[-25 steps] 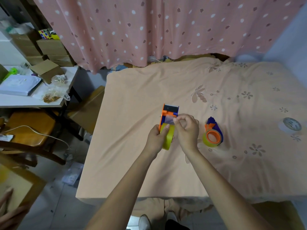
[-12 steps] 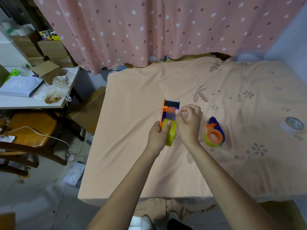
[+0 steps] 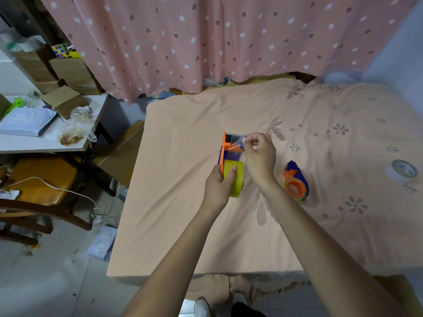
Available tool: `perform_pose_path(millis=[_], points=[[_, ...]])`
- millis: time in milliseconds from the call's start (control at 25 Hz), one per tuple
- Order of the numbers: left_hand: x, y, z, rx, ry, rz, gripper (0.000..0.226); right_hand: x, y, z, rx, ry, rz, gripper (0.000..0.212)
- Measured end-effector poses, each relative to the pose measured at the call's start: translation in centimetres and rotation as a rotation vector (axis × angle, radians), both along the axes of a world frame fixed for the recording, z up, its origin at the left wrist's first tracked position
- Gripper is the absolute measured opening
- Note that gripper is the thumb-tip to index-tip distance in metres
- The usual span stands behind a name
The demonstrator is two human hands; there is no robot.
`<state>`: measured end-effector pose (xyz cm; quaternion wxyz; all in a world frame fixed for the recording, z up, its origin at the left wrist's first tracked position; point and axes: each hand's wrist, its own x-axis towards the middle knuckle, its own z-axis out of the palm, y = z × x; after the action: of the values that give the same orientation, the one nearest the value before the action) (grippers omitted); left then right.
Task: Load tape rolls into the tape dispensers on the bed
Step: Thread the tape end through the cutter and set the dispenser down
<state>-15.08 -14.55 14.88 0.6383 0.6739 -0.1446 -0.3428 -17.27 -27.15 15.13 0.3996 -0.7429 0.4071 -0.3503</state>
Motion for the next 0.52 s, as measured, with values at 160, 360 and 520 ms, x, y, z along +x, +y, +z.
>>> perform_pose_path(millis=[160,360,520], points=[[0.0,0.5,0.1,0.009,-0.035,-0.026,0.017,0.3,-1.1,1.0,0.016,0.059,0.084,0.014],[-0.6,0.8,0.9,0.043,-0.126,0.032,0.014,1.5,-2.3,2.3,0.048,0.094,0.183,0.013],[-0.4,1.1,1.5,0.029,-0.16,0.072,0.033,2.0,-3.0,3.1,0.094,0.089,0.237,0.012]])
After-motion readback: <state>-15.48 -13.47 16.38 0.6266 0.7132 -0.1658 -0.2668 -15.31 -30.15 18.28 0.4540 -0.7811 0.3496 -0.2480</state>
